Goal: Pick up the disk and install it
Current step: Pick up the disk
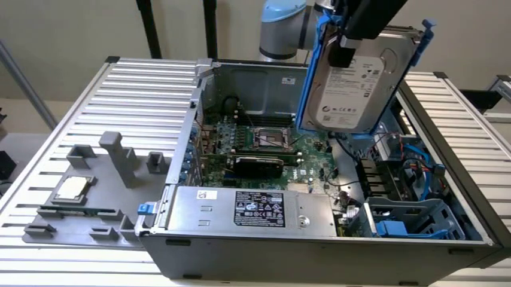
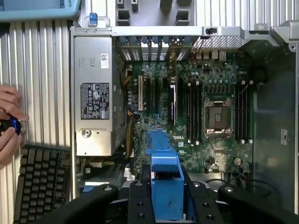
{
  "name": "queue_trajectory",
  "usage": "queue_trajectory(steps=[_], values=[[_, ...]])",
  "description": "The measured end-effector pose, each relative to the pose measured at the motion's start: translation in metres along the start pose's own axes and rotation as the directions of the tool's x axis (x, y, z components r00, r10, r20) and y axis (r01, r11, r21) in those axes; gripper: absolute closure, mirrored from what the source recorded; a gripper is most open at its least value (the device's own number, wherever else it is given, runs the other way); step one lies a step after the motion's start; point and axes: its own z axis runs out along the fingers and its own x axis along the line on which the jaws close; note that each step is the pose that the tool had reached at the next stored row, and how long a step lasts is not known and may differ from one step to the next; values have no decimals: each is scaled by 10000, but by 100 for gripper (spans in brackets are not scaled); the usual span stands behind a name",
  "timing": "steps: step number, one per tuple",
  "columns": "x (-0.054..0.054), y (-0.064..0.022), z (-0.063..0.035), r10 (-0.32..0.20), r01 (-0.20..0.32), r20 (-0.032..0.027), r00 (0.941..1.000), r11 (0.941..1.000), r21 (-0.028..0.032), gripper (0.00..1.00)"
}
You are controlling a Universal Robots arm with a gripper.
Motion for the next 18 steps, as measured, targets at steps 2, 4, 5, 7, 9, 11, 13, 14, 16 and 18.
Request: queue_trajectory(steps=[2,4,5,7,9,11,13,14,16,18], values=[[62,-43,-3,0,0,-2,10000,10000,0,100],[126,-78,-4,0,0,-1,10000,10000,0,100],[156,-95,-5,0,0,-1,10000,10000,0,100],[217,-129,-7,1,-1,-2,10000,10000,0,100],[283,-169,-9,1,-1,-1,10000,10000,0,100],[348,-210,-11,0,0,-1,10000,10000,0,100],[411,-252,-12,0,0,-1,10000,10000,0,100],[444,-276,-13,0,0,-2,10000,10000,0,100],[506,-321,-14,0,0,0,10000,10000,0,100],[569,-371,-15,0,0,-1,10000,10000,0,100]])
